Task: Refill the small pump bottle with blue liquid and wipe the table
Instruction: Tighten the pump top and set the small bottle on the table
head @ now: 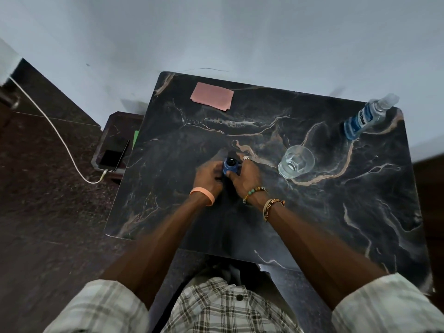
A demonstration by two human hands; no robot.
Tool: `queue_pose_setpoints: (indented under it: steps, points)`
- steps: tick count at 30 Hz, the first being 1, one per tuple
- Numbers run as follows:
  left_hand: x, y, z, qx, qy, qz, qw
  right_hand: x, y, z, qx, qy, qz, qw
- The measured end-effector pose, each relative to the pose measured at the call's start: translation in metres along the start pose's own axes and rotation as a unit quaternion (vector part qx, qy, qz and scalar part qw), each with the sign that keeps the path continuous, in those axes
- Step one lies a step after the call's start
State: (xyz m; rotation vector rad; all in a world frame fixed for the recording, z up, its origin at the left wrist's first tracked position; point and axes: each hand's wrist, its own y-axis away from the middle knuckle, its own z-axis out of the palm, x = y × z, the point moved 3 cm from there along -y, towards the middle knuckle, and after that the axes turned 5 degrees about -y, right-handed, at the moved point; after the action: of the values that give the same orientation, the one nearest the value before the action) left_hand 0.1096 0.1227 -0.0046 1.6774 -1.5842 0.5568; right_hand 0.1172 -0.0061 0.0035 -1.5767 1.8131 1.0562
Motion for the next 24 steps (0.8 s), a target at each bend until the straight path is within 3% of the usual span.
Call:
queue_pose_setpoints:
  steps: [3, 7, 12, 16, 20, 24]
  points:
    - [0.008, 0.0, 0.002, -0.01, 0.032, 0.023, 0.999, -0.001, 0.003, -0.007, 0.009, -0.017, -0.012, 1.0]
    - [0.028, -0.009, 0.002, 0.009, -0.014, 0.087, 0.996, -0.01, 0.007, -0.035, 0.067, -0.071, -0.029, 0.995]
    - [0.091, -0.02, 0.013, 0.025, 0.109, 0.094, 0.989, -0.023, 0.011, -0.097, 0.153, -0.105, -0.046, 0.982]
    - [0.155, -0.025, 0.023, -0.01, 0.176, 0.165, 0.97, -0.031, 0.018, -0.162, 0.252, -0.075, -0.088, 0.961]
    - [0.208, -0.02, 0.037, -0.093, 0.229, 0.232, 0.941, -0.03, 0.031, -0.212, 0.266, -0.126, -0.134, 0.946]
    - [0.241, -0.004, 0.054, -0.183, 0.3, 0.198, 0.915, -0.022, 0.049, -0.247, 0.281, -0.171, -0.135, 0.934]
